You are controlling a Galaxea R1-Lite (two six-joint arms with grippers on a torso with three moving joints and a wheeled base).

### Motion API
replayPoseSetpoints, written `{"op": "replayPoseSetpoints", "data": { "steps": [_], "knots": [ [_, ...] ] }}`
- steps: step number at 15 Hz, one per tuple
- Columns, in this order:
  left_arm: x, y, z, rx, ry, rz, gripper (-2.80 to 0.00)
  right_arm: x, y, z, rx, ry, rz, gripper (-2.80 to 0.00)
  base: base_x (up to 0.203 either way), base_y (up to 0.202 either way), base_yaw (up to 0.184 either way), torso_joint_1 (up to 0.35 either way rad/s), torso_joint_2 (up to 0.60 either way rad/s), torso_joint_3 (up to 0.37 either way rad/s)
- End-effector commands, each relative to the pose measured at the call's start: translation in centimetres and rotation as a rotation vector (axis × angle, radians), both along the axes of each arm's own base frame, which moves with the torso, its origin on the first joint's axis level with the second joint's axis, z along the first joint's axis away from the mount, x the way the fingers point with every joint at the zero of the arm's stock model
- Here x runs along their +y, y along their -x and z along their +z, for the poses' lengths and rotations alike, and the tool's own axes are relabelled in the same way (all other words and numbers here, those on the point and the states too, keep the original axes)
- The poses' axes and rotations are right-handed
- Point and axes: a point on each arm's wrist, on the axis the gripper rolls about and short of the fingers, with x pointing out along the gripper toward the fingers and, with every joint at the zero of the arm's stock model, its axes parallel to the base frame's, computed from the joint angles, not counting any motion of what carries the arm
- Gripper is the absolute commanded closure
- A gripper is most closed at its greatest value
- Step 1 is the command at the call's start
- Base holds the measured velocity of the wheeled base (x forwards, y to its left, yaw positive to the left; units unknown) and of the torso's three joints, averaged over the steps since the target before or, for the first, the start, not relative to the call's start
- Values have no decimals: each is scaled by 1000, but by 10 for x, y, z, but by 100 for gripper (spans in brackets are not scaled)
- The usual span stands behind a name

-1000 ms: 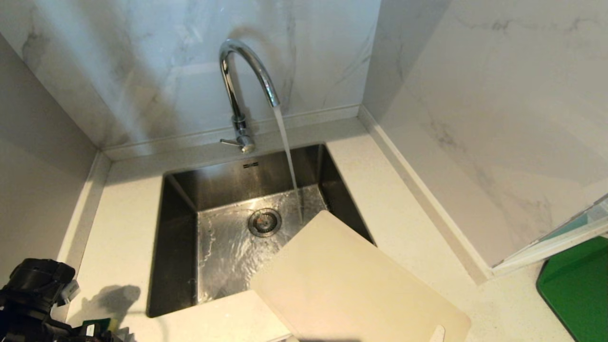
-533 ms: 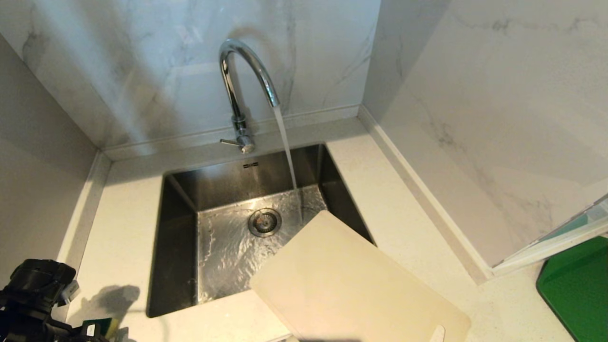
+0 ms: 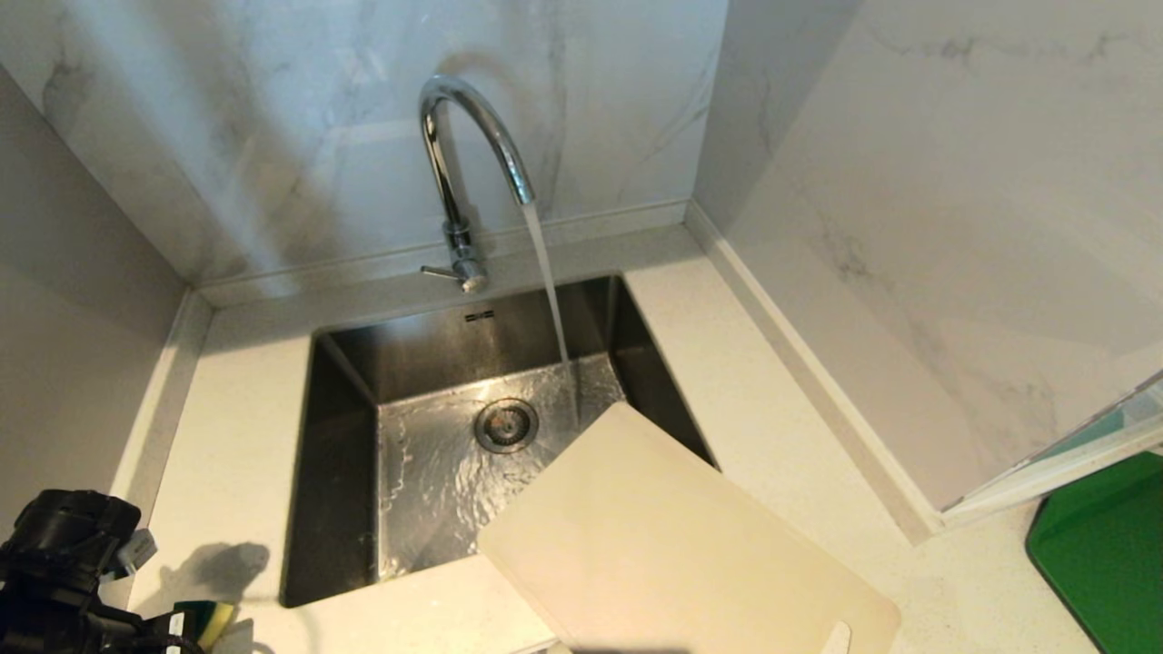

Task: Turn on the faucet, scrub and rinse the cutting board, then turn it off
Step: Pick up the cleaning cloth, then pick up the cutting board

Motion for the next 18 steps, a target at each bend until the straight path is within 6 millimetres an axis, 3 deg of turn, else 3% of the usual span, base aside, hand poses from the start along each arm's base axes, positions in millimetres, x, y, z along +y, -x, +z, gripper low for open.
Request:
{"op": "replayPoseSetpoints", "data": {
  "steps": [1,8,13,18],
  "knots": [
    [-2,2,12,-62,12,-17,0,0,0,0,0,0,0,0,0,0,0,0,0,0],
    [-11,20,75,-230,2,-109,0,0,0,0,2,0,0,0,0,0,0,0,0,0],
    [-9,44,128,-396,-210,-193,0,0,0,0,2,0,0,0,0,0,0,0,0,0],
    [-2,78,158,-563,-358,-268,0,0,0,0,2,0,0,0,0,0,0,0,0,0]
  ]
}}
